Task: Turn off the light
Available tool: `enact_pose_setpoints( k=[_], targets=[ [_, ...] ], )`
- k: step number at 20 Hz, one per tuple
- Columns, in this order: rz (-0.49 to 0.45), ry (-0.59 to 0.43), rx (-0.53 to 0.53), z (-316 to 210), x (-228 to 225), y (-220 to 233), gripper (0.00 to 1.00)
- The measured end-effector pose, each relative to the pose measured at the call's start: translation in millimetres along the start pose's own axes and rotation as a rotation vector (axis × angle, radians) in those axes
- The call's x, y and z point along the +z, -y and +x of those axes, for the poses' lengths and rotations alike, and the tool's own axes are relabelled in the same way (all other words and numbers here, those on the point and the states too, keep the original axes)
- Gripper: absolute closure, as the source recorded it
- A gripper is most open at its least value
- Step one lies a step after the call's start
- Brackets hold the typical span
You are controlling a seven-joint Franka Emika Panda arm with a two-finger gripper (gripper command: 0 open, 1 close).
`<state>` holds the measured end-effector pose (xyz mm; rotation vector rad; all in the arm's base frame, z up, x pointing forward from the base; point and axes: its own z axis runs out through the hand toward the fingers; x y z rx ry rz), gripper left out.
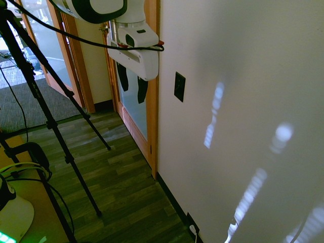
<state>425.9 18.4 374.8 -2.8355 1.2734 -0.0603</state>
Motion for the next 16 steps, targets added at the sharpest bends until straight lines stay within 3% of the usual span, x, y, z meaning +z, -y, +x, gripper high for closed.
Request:
enact_pose_setpoints(
  k=[7,12,16],
  targets=[
    [0.052,-0.043,0.009,5,19,15,0.0],
    [0.157,-0.101,0.018,9,61,46,0.0],
    [0.241,-0.114,0.016,6,55,91,0.0]
  ],
)
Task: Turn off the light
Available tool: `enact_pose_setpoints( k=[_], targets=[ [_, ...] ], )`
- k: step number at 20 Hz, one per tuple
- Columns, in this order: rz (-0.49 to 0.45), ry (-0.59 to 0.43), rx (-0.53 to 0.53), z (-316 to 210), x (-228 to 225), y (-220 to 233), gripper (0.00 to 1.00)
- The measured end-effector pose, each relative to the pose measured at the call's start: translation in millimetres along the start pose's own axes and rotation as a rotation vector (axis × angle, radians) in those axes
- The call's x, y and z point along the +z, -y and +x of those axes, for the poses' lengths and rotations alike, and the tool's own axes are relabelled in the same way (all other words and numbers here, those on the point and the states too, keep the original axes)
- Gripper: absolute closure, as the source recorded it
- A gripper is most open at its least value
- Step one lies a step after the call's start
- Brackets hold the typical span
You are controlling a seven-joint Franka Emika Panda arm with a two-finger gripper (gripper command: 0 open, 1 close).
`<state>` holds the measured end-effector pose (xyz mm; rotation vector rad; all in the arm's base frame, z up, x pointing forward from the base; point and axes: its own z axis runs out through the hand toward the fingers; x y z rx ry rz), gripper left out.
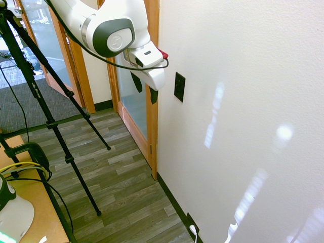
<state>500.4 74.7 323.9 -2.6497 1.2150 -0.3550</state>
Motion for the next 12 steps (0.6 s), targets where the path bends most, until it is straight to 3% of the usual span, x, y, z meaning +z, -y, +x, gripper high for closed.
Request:
enact_pose_setpoints(
  k=[3,8,9,12],
  targets=[
    [0.031,-0.024,0.042,10,-1,33,0.0],
    [0.024,-0.119,0.132,51,24,49,0.0],
    [0.024,-0.122,0.139,55,31,52,1.0],
    [0.03,-0.127,0.139,56,46,60,1.0]
  ],
)
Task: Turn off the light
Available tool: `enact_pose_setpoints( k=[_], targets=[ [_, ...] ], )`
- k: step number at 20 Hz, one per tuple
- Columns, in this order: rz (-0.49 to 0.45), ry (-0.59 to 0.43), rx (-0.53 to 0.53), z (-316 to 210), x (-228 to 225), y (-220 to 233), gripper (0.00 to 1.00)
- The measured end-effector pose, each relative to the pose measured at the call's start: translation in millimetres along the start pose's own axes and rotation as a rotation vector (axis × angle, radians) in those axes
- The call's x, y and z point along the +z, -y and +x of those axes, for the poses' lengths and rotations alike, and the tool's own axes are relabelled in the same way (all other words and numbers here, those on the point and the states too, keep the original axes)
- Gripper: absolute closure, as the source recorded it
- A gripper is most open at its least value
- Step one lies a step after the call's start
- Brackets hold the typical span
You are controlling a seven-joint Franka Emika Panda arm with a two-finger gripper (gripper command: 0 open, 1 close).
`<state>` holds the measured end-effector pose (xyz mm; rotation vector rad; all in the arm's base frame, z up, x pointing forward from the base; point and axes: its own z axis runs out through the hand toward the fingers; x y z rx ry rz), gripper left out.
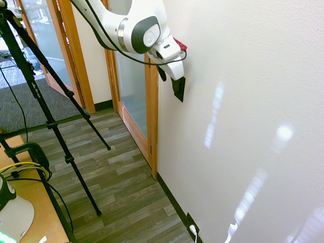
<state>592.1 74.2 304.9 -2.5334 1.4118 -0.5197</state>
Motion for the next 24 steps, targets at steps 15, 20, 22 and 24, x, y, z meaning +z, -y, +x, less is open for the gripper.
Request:
enact_pose_setpoints(
  k=[15,20,22,24],
  targets=[
    [0.028,-0.03,0.035,13,4,0,1.0],
    [0.029,-0.032,0.037,14,10,0,1.0],
    [0.033,-0.035,0.037,15,10,0,1.0],
    [0.038,-0.036,0.034,14,10,1,1.0]
  ],
)
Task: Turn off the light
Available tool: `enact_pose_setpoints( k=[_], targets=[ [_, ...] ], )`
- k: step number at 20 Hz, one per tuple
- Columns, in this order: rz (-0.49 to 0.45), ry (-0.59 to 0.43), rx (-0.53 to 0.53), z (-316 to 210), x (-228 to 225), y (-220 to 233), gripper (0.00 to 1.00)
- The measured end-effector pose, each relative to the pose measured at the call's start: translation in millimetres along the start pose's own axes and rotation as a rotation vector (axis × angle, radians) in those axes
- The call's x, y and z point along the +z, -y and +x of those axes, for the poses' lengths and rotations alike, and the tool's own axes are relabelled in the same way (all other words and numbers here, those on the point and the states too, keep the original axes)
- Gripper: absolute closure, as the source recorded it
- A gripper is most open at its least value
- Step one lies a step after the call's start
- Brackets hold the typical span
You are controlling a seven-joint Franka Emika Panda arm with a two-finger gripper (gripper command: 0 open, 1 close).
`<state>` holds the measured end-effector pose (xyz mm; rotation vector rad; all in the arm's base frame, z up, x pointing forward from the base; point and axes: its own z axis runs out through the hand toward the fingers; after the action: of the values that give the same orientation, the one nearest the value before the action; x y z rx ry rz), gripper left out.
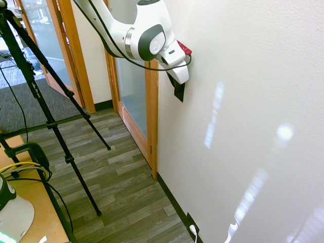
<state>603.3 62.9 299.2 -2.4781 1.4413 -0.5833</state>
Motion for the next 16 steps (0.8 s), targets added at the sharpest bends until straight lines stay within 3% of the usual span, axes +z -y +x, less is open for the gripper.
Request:
enact_pose_setpoints(
  k=[12,13,16],
  targets=[
    [-0.002,-0.023,-0.022,-8,16,-4,1.0],
    [0.0,-0.023,-0.02,-9,17,-4,0.0],
    [0.004,-0.018,-0.02,-9,16,-5,0.0]
  ],
)
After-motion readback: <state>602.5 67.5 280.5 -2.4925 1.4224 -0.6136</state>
